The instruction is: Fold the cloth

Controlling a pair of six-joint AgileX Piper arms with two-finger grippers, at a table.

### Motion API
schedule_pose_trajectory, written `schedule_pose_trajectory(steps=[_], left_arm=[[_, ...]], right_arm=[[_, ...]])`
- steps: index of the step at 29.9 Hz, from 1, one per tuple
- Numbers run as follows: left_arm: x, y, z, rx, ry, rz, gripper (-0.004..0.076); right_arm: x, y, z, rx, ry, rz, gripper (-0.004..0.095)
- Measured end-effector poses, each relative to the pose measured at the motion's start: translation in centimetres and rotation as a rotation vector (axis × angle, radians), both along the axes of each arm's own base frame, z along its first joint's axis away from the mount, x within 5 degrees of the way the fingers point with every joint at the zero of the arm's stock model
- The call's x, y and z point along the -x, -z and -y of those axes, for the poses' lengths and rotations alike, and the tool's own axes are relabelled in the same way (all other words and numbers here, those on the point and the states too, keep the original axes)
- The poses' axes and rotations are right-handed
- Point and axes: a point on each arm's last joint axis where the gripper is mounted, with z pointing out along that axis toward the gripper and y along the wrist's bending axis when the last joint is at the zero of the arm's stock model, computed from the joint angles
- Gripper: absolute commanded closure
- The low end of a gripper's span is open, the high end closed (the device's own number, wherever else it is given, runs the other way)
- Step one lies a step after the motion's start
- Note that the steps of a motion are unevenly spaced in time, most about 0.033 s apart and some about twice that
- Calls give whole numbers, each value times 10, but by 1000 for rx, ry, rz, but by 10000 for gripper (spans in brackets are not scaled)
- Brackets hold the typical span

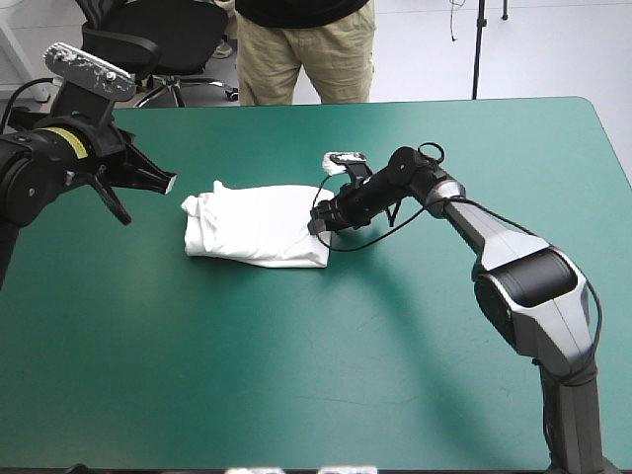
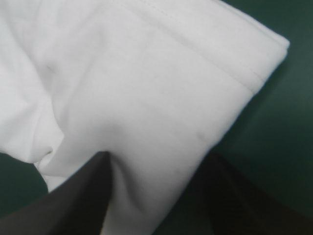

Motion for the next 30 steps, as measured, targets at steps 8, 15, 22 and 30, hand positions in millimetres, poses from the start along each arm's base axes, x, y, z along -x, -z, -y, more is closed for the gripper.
schedule_pose_trajectory(steps=[8,15,22,30], left_arm=[[0,0,0,0,0,0,741],[0,0,0,0,0,0,741],[1,1,3,31,23,-14,741],[1,1,4,35,26,-16,741]], right_arm=[[3,1,1,15,-74,12,905],[8,-40,38,159,-86,84,908],[23,-83,146,395,113,59,908],[84,-77,291,545,528,-71,908]])
